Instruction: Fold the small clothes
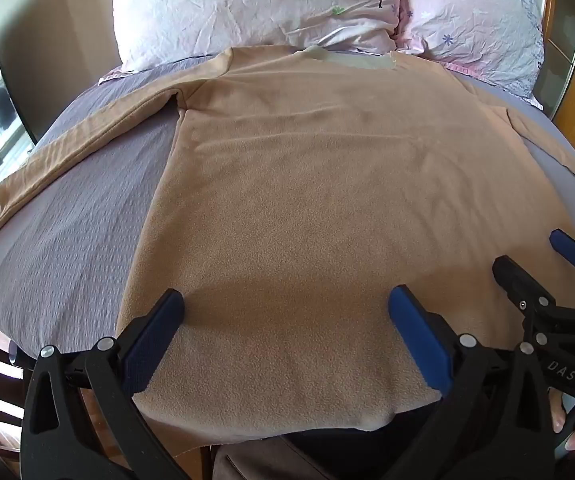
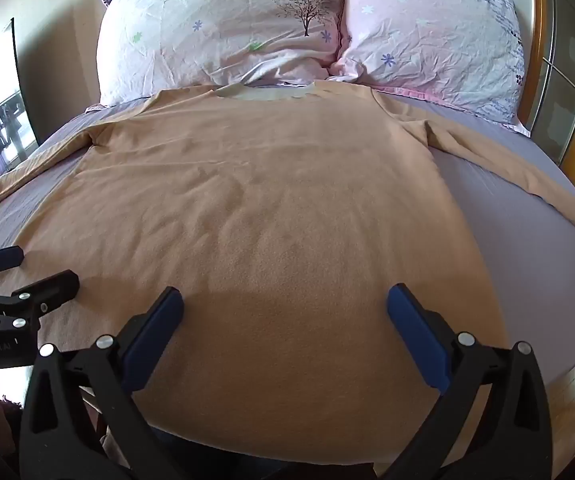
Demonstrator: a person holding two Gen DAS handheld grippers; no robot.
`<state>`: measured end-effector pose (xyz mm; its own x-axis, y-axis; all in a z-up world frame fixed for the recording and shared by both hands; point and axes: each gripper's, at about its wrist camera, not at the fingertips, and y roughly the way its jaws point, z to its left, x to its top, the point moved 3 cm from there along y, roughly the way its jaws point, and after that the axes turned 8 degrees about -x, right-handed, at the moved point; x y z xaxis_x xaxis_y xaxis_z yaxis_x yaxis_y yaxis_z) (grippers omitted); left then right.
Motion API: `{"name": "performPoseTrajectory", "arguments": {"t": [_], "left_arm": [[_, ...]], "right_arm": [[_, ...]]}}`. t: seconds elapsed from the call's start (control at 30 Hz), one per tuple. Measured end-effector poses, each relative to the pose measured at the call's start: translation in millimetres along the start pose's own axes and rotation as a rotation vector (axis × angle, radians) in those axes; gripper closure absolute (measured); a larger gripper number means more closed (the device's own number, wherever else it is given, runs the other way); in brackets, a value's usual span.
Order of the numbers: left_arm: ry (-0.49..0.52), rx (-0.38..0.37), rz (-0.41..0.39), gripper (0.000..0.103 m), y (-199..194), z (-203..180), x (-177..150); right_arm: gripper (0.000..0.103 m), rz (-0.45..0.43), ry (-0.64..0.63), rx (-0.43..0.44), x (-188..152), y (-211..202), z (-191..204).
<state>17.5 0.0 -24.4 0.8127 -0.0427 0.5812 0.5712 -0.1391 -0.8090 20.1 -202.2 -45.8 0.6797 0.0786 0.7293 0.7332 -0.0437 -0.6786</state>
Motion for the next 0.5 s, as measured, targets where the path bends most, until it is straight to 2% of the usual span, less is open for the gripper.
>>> {"name": "performPoseTrajectory", "arguments": {"t": [0.5], "left_arm": [[0.000,0.001,-0.002,0.001,0.0,0.0,0.3]], "right_arm": [[0.002,-0.002,0.002,0.001,-1.4,0.4,-1.0]]}}
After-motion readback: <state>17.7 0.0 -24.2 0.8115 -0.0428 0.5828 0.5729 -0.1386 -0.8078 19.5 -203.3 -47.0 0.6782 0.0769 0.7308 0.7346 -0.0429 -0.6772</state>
